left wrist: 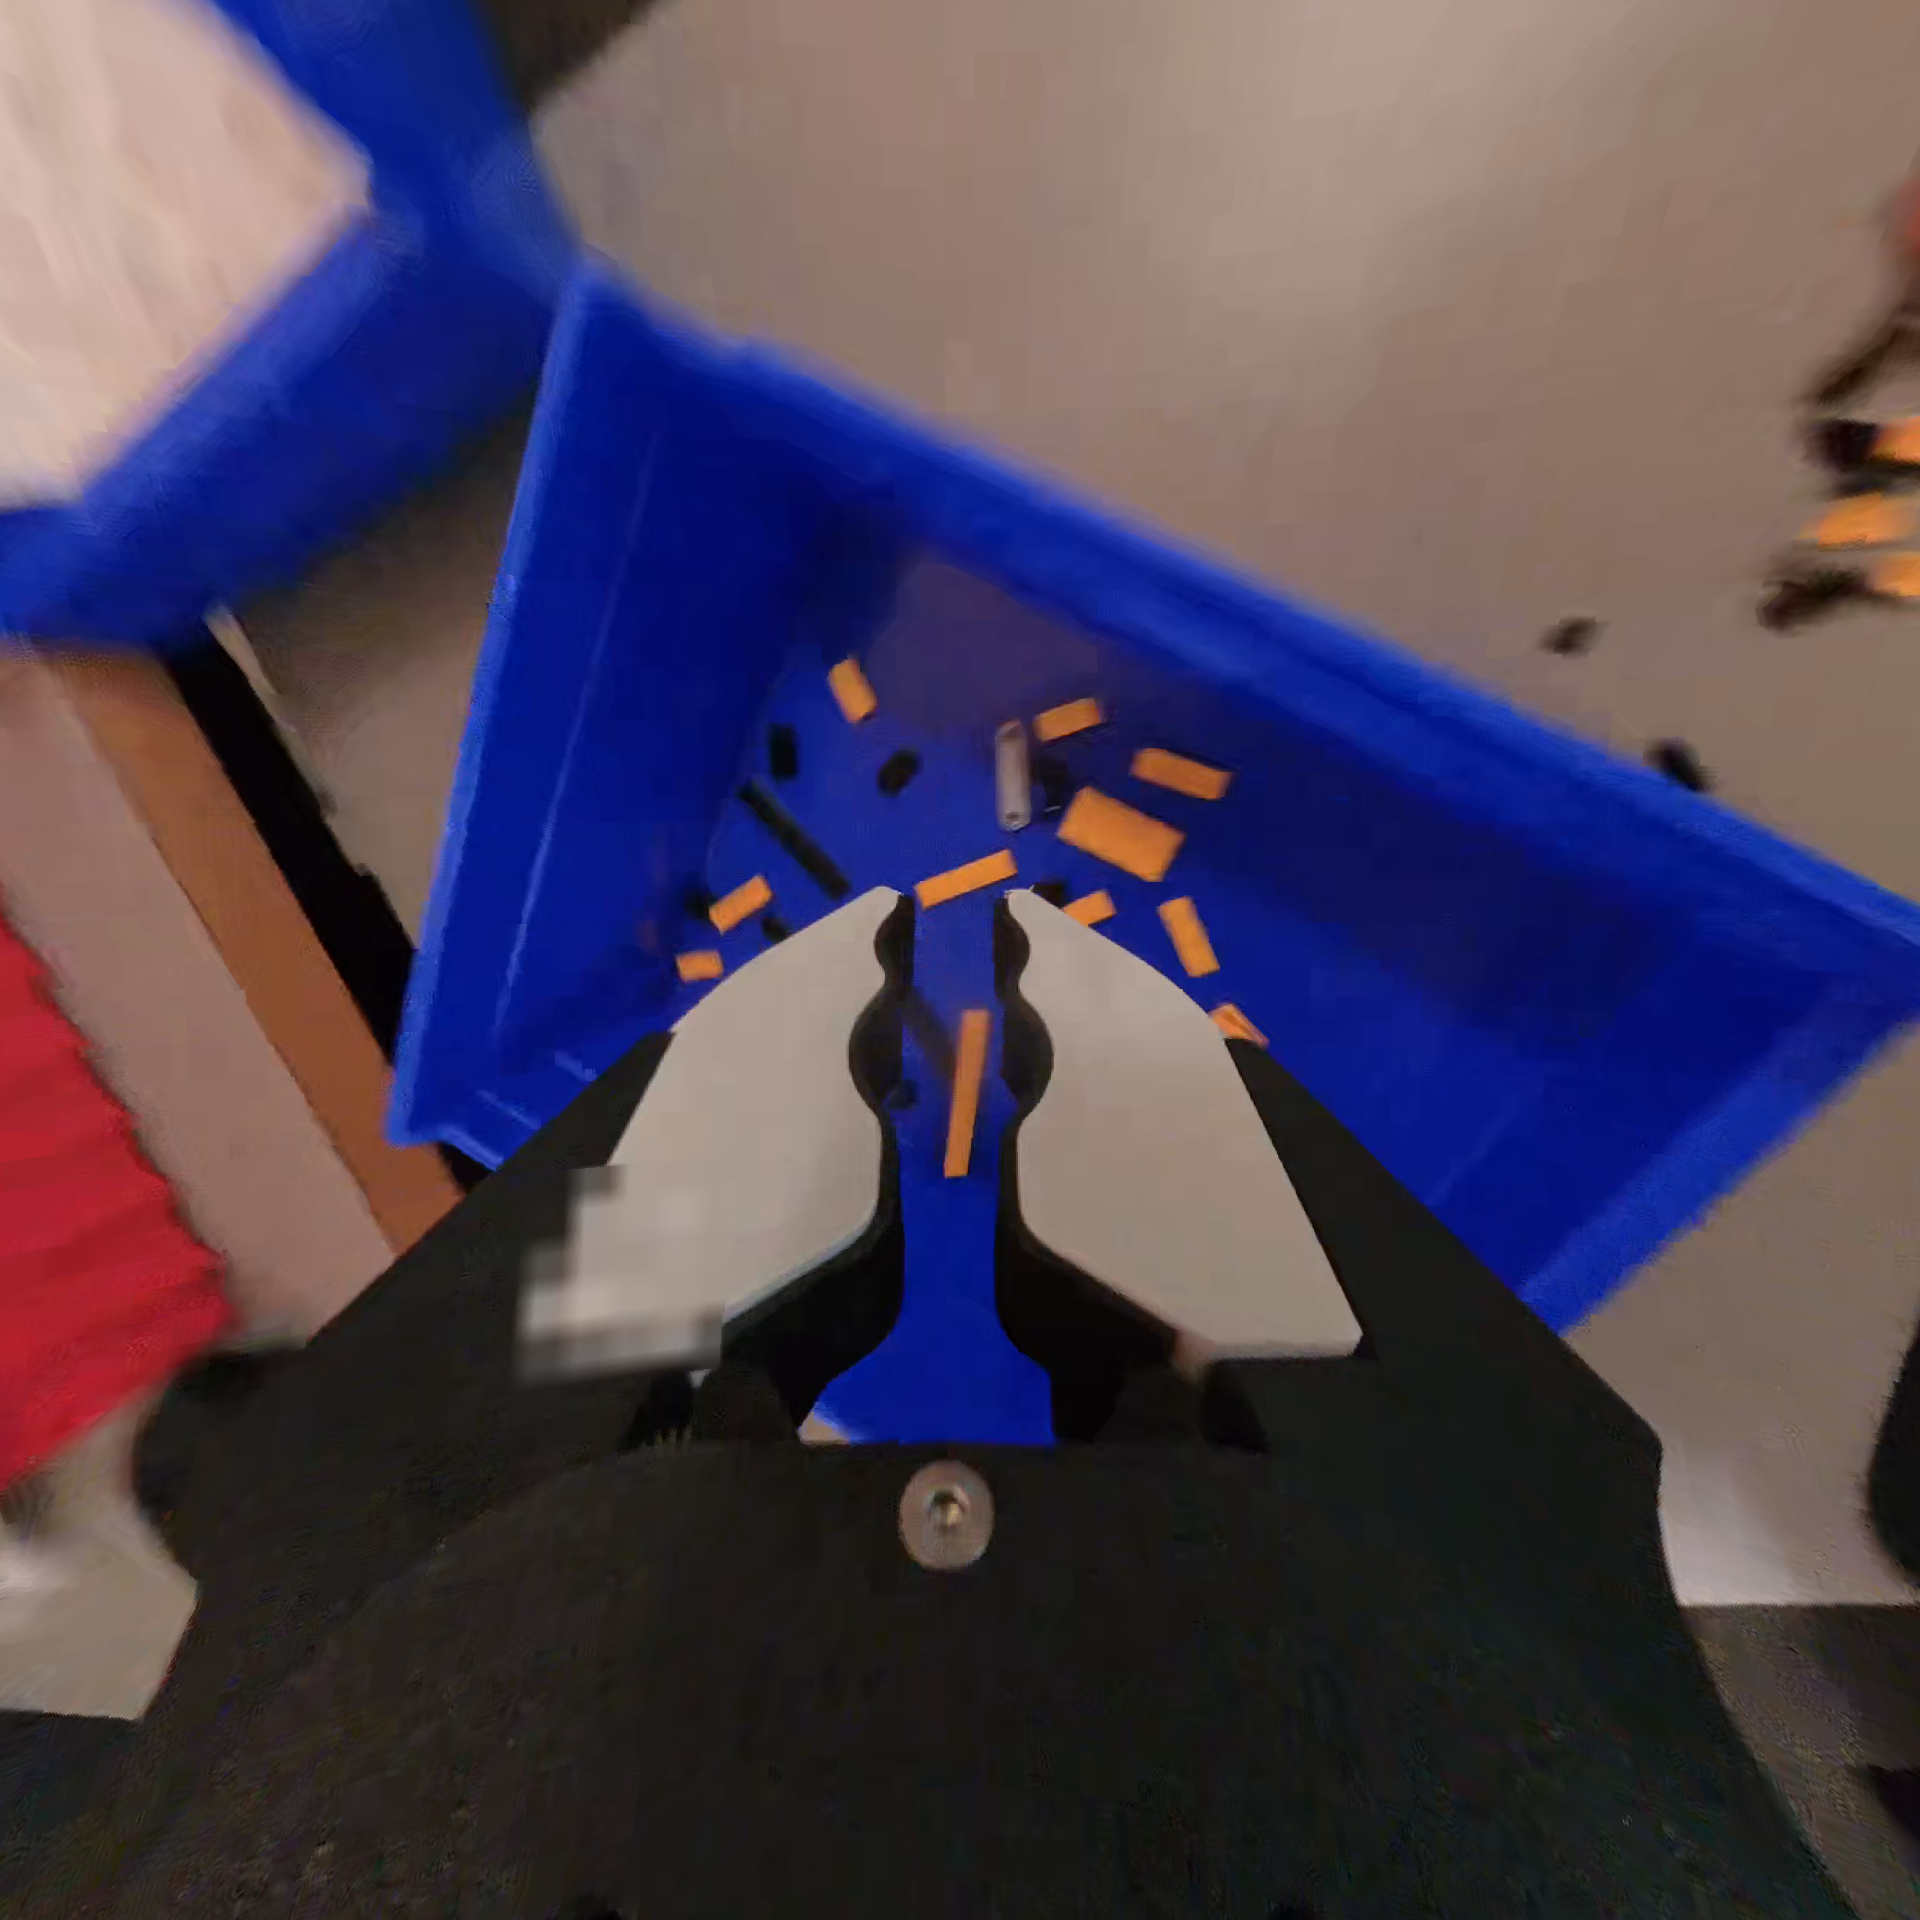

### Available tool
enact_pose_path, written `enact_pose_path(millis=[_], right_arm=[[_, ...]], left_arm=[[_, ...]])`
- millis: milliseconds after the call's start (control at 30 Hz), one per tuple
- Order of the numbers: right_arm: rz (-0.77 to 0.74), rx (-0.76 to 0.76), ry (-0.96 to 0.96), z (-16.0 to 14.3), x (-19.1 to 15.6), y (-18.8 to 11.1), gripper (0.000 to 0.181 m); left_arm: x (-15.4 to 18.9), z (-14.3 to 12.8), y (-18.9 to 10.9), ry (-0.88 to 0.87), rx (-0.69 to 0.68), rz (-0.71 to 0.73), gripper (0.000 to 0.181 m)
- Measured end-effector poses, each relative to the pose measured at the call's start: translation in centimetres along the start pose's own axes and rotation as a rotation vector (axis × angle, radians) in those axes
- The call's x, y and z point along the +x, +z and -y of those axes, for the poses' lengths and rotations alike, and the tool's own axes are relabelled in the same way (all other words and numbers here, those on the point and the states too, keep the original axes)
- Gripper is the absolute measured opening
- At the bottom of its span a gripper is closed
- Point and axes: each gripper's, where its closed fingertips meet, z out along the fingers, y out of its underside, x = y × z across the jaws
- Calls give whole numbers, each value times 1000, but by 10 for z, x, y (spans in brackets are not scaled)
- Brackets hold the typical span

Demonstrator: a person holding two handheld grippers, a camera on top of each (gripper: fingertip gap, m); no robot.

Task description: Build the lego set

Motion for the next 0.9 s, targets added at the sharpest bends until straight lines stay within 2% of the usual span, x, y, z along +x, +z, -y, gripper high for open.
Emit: enact_pose_path(millis=[100,267,533,900], right_arm=[[-2,-4,5,-1,1,0,0],[0,-8,12,-2,2,1,0],[3,-6,19,-2,3,0,0],[1,-11,24,-3,4,0,0]], left_arm=[[-42,-34,48,-214,-136,2,16],[-62,-55,89,-415,-215,-28,16],[-66,-79,110,-429,-405,-21,17],[-61,-75,116,-526,-348,-170,7]])
